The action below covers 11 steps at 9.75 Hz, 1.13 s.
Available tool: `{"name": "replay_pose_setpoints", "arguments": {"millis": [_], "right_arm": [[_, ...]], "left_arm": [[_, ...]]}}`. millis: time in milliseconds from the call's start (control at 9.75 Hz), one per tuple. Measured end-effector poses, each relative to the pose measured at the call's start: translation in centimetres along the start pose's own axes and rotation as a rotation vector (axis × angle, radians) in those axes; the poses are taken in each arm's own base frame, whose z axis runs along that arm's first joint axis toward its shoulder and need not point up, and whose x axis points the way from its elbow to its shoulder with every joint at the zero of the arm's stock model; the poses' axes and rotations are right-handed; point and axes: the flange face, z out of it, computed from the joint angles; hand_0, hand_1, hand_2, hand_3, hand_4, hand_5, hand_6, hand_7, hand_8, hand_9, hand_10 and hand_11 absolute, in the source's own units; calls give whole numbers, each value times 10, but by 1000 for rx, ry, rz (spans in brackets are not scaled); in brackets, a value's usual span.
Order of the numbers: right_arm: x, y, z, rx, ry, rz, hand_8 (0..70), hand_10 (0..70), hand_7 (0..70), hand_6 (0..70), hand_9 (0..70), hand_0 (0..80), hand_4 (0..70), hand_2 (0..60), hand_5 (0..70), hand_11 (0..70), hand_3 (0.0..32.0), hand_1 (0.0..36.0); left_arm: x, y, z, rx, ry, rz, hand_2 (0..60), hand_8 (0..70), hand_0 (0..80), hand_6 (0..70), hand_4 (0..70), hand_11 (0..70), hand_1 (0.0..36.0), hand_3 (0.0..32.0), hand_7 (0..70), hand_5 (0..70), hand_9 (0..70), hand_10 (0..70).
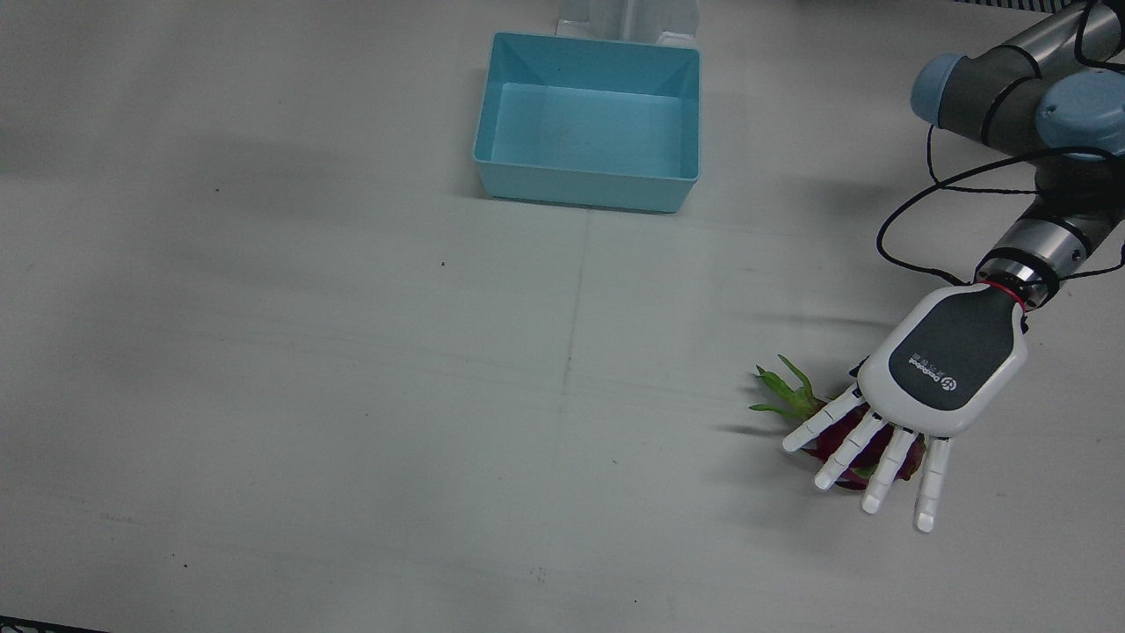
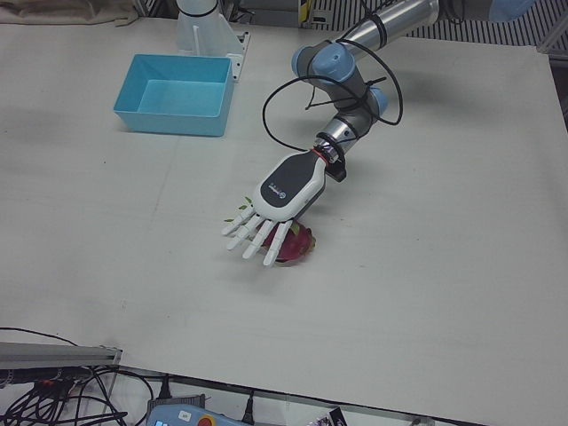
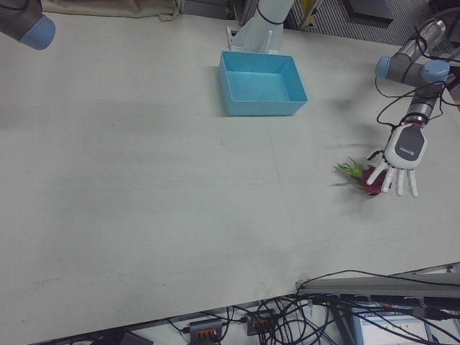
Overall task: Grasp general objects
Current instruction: 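Lower the open left hand over the dragon fruit, then close the left hand fingers around the dragon fruit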
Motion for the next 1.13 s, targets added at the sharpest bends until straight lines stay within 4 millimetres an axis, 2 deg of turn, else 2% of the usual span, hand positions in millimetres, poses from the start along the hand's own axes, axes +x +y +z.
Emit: {"name": "replay_pose_setpoints", "arguments": {"millis": [308, 410, 513, 718, 821, 923, 1026, 1128], "right_arm": [[0, 0, 0, 0, 0, 0, 0, 0, 0, 0, 0, 0, 0, 0, 0, 0, 0, 0], [0, 0, 0, 0, 0, 0, 0, 0, 0, 0, 0, 0, 0, 0, 0, 0, 0, 0], [0, 0, 0, 0, 0, 0, 0, 0, 0, 0, 0, 0, 0, 0, 0, 0, 0, 0], [0, 0, 0, 0, 0, 0, 0, 0, 0, 0, 0, 0, 0, 0, 0, 0, 0, 0], [0, 0, 0, 0, 0, 0, 0, 0, 0, 0, 0, 0, 0, 0, 0, 0, 0, 0], [0, 0, 0, 1, 0, 0, 0, 0, 0, 0, 0, 0, 0, 0, 0, 0, 0, 0], [0, 0, 0, 1, 0, 0, 0, 0, 0, 0, 0, 0, 0, 0, 0, 0, 0, 0], [0, 0, 0, 1, 0, 0, 0, 0, 0, 0, 0, 0, 0, 0, 0, 0, 0, 0]], "left_arm": [[-18, 6, 6, 33, -17, 6, 328, 0, 623, 0, 0, 0, 360, 166, 0, 0, 0, 0], [-25, 12, 8, 30, -22, 9, 338, 0, 617, 0, 0, 0, 360, 144, 0, 0, 0, 0], [-31, 20, 10, 21, -26, 9, 353, 0, 609, 0, 0, 0, 360, 104, 0, 0, 0, 0], [-36, 31, 12, 9, -31, 9, 370, 0, 584, 0, 0, 0, 355, 0, 0, 31, 0, 0], [-38, 33, 13, 6, -32, 9, 367, 0, 572, 0, 2, 0, 336, 0, 14, 66, 0, 0], [-39, 34, 14, 5, -33, 9, 364, 5, 563, 0, 15, 0, 323, 0, 69, 86, 1, 0], [-39, 35, 14, 4, -34, 9, 358, 25, 560, 13, 0, 0, 314, 0, 140, 78, 14, 0], [-40, 35, 15, 4, -34, 8, 361, 60, 558, 63, 0, 0, 308, 0, 207, 58, 27, 0]]}}
